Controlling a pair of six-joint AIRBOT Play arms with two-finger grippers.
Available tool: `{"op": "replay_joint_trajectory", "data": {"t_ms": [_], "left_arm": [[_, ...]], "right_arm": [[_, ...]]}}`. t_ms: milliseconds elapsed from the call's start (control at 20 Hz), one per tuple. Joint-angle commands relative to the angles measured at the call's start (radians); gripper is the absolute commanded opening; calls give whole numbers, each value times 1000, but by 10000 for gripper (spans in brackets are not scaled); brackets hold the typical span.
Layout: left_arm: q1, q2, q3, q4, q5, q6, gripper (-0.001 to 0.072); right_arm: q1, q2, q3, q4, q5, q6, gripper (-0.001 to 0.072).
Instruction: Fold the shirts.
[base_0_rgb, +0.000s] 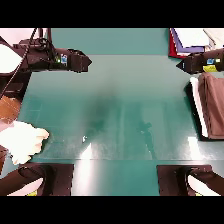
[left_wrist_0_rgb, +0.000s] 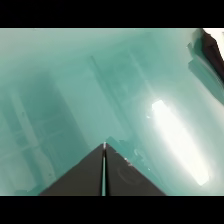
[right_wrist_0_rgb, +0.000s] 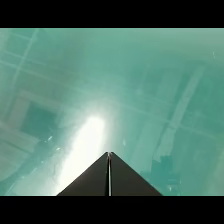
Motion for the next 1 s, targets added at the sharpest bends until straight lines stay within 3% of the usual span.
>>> {"op": "replay_joint_trajectory", "data": {"t_ms": [0,950], "left_arm": [[0,0,0,0,2,0,26],[31,19,5,-13,20,0,26]], "right_arm": [[1,0,1,0,0,0,18],[1,0,1,0,53,0,18]]}}
